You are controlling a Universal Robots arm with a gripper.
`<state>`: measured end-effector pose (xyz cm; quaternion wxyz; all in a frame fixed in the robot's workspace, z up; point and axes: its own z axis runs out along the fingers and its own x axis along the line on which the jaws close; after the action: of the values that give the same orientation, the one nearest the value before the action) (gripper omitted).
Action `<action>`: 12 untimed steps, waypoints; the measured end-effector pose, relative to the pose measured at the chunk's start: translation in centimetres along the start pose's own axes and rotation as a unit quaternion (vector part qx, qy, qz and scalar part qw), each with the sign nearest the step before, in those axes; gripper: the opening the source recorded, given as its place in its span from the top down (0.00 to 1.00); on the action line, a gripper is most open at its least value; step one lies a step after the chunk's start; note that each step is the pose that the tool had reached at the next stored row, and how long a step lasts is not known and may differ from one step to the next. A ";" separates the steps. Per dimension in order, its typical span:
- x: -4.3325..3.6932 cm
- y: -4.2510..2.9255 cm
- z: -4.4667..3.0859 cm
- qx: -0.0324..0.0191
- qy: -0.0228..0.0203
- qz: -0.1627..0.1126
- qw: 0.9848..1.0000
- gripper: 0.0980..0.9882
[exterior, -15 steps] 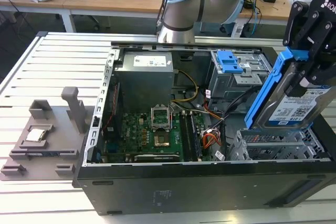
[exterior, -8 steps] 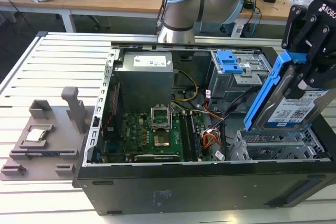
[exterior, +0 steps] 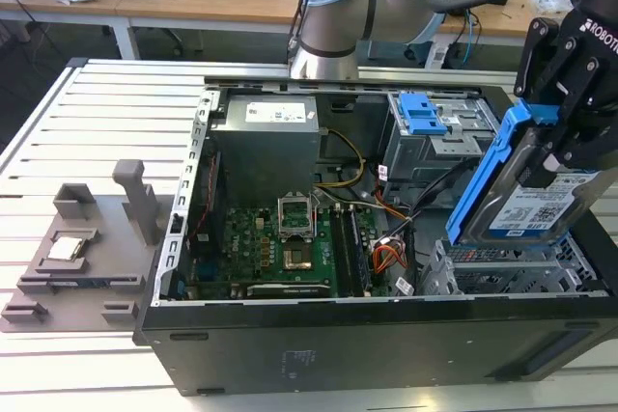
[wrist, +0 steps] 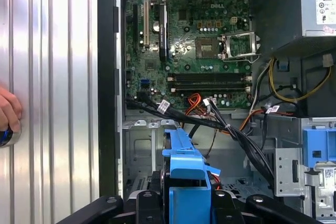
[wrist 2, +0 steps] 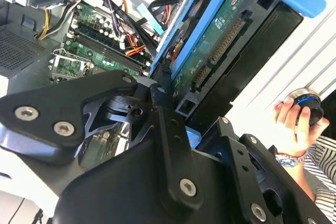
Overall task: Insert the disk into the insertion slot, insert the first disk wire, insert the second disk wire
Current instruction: 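Insert the disk into the insertion slot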
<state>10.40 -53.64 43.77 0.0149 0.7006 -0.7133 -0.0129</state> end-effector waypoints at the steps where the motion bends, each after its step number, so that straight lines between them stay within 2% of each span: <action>1: -0.09 0.01 0.05 0.000 0.000 0.000 1.000 0.70; 7: -0.08 0.00 0.38 0.000 0.000 -0.003 1.000 0.70; 12: 0.80 -0.02 0.47 0.000 0.001 -0.008 1.000 0.70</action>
<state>10.39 -54.44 43.31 0.0154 0.7064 -0.7075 -0.0124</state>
